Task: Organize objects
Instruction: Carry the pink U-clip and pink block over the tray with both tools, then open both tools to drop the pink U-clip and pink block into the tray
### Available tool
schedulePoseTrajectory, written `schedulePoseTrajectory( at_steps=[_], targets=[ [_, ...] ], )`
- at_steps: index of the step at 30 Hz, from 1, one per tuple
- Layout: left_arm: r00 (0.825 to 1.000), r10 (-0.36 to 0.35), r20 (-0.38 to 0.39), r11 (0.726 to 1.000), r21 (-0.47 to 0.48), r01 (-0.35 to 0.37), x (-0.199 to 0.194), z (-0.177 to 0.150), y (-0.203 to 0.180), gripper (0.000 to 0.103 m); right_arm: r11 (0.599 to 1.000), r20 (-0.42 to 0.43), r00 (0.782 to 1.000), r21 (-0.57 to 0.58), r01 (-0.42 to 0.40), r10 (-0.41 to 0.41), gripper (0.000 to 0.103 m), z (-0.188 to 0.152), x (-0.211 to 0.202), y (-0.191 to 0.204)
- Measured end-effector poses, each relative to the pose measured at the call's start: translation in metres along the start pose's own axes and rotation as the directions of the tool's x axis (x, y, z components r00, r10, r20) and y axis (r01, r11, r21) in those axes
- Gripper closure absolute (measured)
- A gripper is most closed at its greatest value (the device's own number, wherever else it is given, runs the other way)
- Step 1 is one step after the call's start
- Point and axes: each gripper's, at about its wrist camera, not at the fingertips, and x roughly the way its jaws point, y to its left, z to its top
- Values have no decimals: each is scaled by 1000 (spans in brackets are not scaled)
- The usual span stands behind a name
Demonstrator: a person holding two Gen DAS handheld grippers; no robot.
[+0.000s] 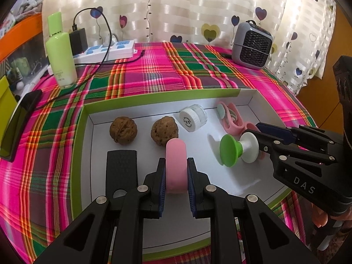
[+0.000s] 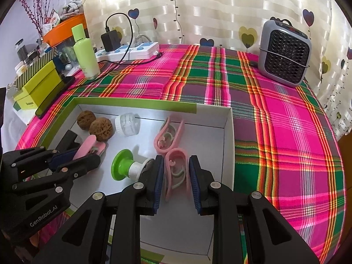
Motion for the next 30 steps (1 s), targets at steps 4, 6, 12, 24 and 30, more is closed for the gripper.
schedulePoseTrajectory(
  at_steps=[4,6,12,24,30],
  targets=[
    [1000,1,0,1000,0,-1,0,0,0,87,1000,0,1000,-2,3,-3,78,-1,0,0],
    [1000,0,-1,1000,-2,0,0,1,1,87,1000,-1,1000,-1,4,-4,78,-1,0,0],
    [1000,-2,-1,1000,-3,2,0,1,1,84,1000,1,1000,1,8,-8,78,-2,-1,0],
    [1000,15,11,1000,4,-15,-8,-2,-3,65,999,40,998,-3,39,-38,66,-5,-16,3],
    [999,17,35,1000,1,-17,-21,-5,-4,63,999,62,997,8,42,-43,66,-10,-29,7]
  ],
)
